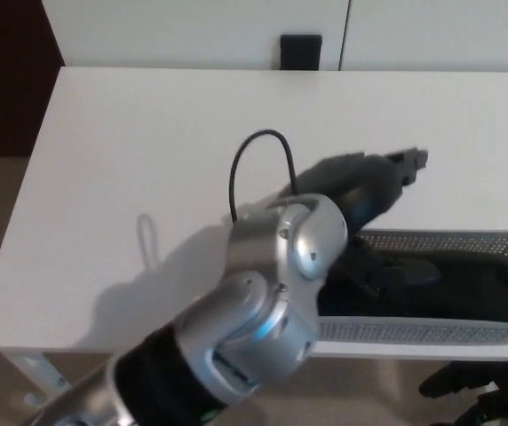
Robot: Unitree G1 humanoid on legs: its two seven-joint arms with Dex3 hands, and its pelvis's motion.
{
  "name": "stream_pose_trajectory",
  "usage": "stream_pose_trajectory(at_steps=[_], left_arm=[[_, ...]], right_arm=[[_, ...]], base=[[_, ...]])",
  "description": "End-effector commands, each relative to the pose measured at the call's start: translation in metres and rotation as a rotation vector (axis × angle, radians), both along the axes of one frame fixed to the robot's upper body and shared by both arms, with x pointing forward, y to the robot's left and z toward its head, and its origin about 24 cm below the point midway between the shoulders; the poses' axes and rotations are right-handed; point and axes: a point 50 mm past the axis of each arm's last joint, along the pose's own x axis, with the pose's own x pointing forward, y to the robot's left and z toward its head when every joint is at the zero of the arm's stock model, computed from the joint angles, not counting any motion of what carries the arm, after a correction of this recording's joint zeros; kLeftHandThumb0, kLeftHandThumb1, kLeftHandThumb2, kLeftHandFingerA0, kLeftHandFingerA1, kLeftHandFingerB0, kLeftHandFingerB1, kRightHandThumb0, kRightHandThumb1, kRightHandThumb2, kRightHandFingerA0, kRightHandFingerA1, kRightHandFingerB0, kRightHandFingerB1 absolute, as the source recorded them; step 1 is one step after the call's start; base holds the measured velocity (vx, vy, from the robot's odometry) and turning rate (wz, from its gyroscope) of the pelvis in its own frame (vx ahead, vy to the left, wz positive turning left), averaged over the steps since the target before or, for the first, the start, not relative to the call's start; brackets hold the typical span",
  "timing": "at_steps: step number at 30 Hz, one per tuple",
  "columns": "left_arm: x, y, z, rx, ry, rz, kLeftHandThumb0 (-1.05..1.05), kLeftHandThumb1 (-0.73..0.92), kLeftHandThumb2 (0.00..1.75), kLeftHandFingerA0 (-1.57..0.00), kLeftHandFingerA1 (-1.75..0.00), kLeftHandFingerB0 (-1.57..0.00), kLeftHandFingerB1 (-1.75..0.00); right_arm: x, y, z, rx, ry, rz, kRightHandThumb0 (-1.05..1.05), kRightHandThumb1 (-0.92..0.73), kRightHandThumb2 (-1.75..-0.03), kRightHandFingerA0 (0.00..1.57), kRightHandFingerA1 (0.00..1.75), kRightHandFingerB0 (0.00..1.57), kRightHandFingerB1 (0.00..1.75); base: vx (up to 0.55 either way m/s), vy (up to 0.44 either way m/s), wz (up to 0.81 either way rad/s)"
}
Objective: The robot walk towards a table in front and pick up a black pencil case on the left hand side and put the pencil case into a small container on the right hand side
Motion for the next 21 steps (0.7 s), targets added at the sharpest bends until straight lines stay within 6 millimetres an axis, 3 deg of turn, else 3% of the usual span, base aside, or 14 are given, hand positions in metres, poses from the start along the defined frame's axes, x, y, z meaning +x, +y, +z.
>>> stream_pose_trajectory(at_steps=[1,3,6,9,11,12,13,16,19,20,21], left_arm=[[-0.022,0.027,0.053,-0.169,-0.136,-0.068,-0.90,0.55,0.91,0.00,-0.03,0.00,0.00],[-0.047,0.054,0.089,-0.285,-0.273,-0.126,-0.83,0.53,0.93,0.00,-0.11,0.00,-0.10],[-0.078,0.080,0.102,-0.339,-0.354,-0.155,-0.83,0.52,0.93,0.00,-0.14,0.00,-0.11],[-0.088,0.106,0.103,-0.376,-0.416,-0.176,-0.79,0.49,0.91,0.00,-0.14,0.00,-0.13],[-0.093,0.125,0.096,-0.392,-0.422,-0.198,-0.88,0.54,0.91,0.00,-0.01,-0.01,-0.03],[-0.094,0.129,0.095,-0.394,-0.422,-0.202,-0.88,0.54,0.91,0.00,-0.01,-0.01,-0.03],[-0.100,0.144,0.086,-0.407,-0.379,-0.219,-0.77,0.47,0.90,0.00,-0.12,0.00,-0.13],[-0.121,0.166,0.064,-0.459,-0.275,-0.229,-0.76,0.46,0.88,-0.05,-0.14,-0.05,-0.12],[-0.152,0.187,0.035,-0.453,-0.072,-0.183,-0.75,0.45,0.86,-0.05,-0.12,-0.07,-0.12],[-0.164,0.194,0.024,-0.455,0.033,-0.142,-0.82,0.49,0.85,-0.04,-0.03,-0.13,-0.06],[-0.176,0.201,0.011,-0.475,0.156,-0.080,-0.79,0.47,0.83,-0.01,-0.05,-0.12,-0.08]], right_arm=[[-0.016,-0.003,-0.008,0.001,0.033,-0.013,-0.79,-0.30,-0.71,1.06,0.57,0.92,0.52],[-0.024,-0.004,-0.012,0.015,0.042,-0.019,-0.77,-0.29,-0.71,1.06,0.58,0.92,0.52],[-0.040,-0.007,-0.018,0.002,0.074,-0.017,-0.77,-0.30,-0.72,1.06,0.59,0.89,0.52],[-0.059,-0.011,-0.027,0.001,0.119,-0.027,-0.79,-0.31,-0.72,1.05,0.57,0.90,0.52],[-0.071,-0.011,-0.034,-0.008,0.155,-0.047,-0.79,-0.31,-0.71,1.04,0.56,0.90,0.52],[-0.073,-0.011,-0.035,-0.010,0.159,-0.048,-0.79,-0.31,-0.71,1.04,0.56,0.90,0.52],[-0.080,-0.012,-0.039,0.001,0.185,-0.065,-0.76,-0.30,-0.71,1.02,0.55,0.86,0.52],[-0.093,-0.014,-0.043,0.040,0.220,-0.110,-0.77,-0.29,-0.70,0.99,0.53,0.86,0.52],[-0.107,-0.022,-0.047,0.099,0.261,-0.177,-0.82,-0.29,-0.70,0.99,0.52,0.90,0.52],[-0.111,-0.024,-0.050,0.145,0.286,-0.235,-0.71,-0.25,-0.68,0.94,0.55,0.80,0.53],[-0.115,-0.025,-0.053,0.215,0.310,-0.299,-0.66,-0.36,-0.53,0.92,0.49,0.81,0.46]], base=[[0.00,0.000,0.00],[0.00,0.000,0.00],[0.00,0.000,0.00],[0.00,0.000,0.00],[0.00,0.000,0.00],[0.00,0.000,0.00],[0.00,0.000,0.00],[0.00,0.000,0.00],[0.00,0.000,0.00],[0.00,0.000,0.00],[0.00,0.000,0.00]])
